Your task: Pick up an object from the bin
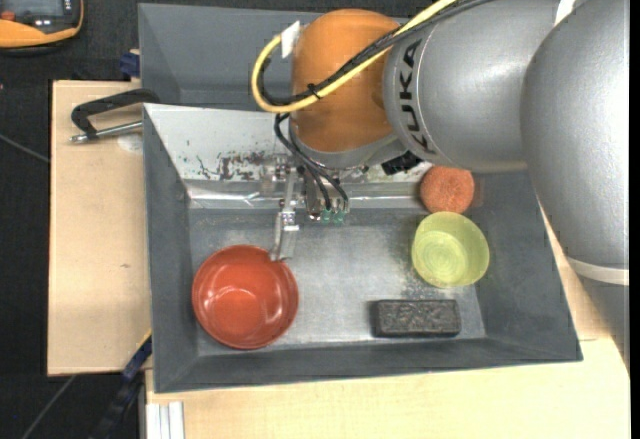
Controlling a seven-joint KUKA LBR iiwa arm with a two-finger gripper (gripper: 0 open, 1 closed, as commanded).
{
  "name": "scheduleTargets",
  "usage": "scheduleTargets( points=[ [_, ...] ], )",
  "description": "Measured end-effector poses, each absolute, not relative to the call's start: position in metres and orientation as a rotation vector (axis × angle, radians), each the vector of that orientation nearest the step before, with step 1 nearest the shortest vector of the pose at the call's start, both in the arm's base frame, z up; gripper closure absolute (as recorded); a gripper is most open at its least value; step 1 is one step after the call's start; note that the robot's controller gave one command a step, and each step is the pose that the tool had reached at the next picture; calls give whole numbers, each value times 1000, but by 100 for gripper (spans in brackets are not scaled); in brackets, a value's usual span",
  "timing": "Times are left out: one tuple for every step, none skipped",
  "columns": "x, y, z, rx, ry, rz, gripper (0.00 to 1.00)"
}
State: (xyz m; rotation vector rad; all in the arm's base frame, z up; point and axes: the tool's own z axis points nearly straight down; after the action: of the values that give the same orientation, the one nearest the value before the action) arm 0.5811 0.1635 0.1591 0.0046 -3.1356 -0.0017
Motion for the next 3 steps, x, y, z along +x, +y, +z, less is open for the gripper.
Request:
scheduleTargets(
  points=[
    [552,189,68,351,-3111,-4,0],
    [514,152,71,265,-3118,-5,0],
    [533,125,71,503,-3095,-8,0]
  ],
)
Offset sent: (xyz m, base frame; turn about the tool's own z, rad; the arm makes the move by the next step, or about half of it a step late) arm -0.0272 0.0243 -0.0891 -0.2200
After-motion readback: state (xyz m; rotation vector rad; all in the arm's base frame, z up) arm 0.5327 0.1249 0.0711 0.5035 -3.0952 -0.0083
